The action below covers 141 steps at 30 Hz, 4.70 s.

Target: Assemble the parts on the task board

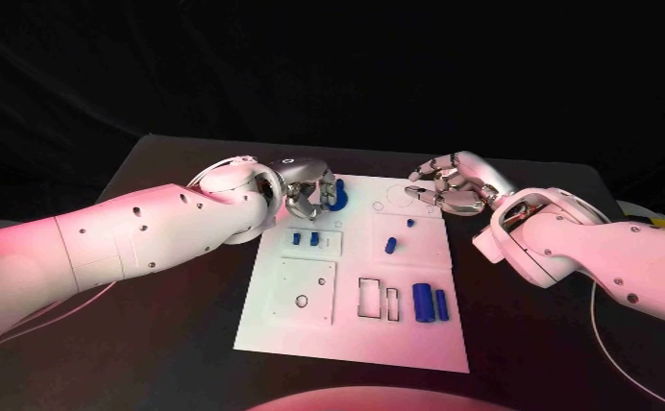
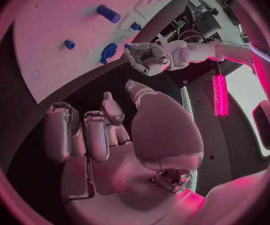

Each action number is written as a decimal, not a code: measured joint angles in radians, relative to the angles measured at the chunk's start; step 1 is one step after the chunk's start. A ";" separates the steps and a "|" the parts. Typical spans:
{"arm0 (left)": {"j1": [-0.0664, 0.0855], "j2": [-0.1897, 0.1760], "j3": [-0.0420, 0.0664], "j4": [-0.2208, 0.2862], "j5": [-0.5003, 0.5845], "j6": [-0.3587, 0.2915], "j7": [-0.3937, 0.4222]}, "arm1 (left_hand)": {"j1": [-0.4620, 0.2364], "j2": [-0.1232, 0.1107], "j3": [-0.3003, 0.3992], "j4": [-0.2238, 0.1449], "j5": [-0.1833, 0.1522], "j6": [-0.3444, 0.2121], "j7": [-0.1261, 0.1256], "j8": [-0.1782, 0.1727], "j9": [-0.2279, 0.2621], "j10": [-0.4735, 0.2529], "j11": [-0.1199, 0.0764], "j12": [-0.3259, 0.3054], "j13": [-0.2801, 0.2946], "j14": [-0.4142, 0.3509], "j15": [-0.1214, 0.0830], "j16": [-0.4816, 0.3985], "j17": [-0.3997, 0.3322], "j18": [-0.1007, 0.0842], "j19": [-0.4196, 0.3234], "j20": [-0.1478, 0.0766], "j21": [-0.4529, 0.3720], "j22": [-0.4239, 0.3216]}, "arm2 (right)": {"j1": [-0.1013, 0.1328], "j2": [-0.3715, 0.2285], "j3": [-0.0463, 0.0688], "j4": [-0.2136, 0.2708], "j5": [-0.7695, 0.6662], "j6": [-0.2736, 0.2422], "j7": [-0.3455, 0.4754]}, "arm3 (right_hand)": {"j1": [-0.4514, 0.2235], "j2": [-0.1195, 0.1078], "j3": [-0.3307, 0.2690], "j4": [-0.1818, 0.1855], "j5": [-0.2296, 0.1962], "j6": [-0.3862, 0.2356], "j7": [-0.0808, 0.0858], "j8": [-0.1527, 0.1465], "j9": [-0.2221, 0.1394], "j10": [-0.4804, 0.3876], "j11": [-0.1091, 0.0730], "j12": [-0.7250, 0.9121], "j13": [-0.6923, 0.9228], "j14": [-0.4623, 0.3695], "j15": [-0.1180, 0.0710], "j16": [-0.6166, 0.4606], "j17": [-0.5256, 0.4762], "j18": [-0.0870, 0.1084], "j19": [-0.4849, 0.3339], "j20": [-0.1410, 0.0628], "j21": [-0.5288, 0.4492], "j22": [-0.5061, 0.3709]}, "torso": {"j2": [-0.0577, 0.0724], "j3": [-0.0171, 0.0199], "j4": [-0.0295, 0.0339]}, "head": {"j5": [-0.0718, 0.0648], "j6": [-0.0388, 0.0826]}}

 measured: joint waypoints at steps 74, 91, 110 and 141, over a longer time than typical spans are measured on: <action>-0.012 -0.032 -0.003 -0.016 0.066 0.090 -0.030 | -0.019 -0.008 -0.006 -0.005 -0.005 0.005 -0.006 -0.005 0.003 0.024 -0.015 -0.021 0.004 0.000 0.000 0.000 -0.011 0.000 0.000 0.000 0.000 0.000 | -0.002 -0.003 0.000 -0.001 0.000 -0.002 0.001 | 0.000 0.000 -0.001 0.007 0.000 0.000 0.000 0.000 0.001 0.000 0.000 0.000 0.000 0.000 0.000 0.000 0.000 0.000 0.000 0.000 0.000 0.000 | 0.001 -0.0005 -0.0016 | 0.004 -0.010; -0.012 -0.030 -0.003 -0.018 0.065 0.092 -0.035 | -0.019 -0.009 -0.025 -0.006 -0.006 0.012 -0.013 -0.008 0.008 0.030 -0.020 -0.018 0.014 0.009 -0.009 0.009 0.017 0.000 0.003 -0.004 0.000 0.006 | -0.002 -0.003 0.000 -0.001 0.000 -0.002 0.001 | 0.000 0.000 -0.004 0.010 0.004 0.000 0.000 0.000 0.001 0.000 0.000 0.000 -0.002 0.000 0.000 0.000 0.000 0.000 -0.004 -0.004 -0.006 0.000 | 0.001 -0.0004 -0.0018 | 0.004 -0.011; -0.013 -0.030 -0.005 -0.019 0.060 0.104 -0.046 | -0.069 -0.041 -0.065 0.021 0.000 -0.020 -0.005 -0.035 0.011 -0.052 0.000 -0.014 0.043 0.004 0.004 0.019 0.015 0.000 -0.015 0.007 -0.020 -0.026 | -0.002 -0.003 0.000 -0.002 0.000 -0.002 0.001 | 0.000 0.000 -0.004 0.010 0.004 0.000 0.000 0.000 0.001 0.000 0.000 0.000 -0.004 0.000 0.000 -0.004 0.000 0.000 -0.004 -0.004 -0.006 0.001 | 0.001 -0.0005 -0.0016 | 0.003 -0.011; -0.013 -0.040 -0.004 -0.018 0.057 0.103 -0.046 | -0.084 -0.055 -0.085 0.041 0.000 -0.111 0.029 -0.098 -0.007 -0.187 0.032 0.008 0.057 -0.027 0.034 0.019 -0.037 0.000 -0.042 0.027 -0.043 -0.056 | -0.003 -0.005 0.000 -0.004 0.000 -0.004 0.001 | 0.004 0.004 -0.007 0.013 0.004 -0.004 -0.004 0.004 0.001 0.000 0.000 -0.006 -0.008 0.000 0.000 -0.004 0.000 0.000 -0.004 -0.004 -0.006 0.000 | 0.001 -0.0007 -0.0012 | 0.004 -0.012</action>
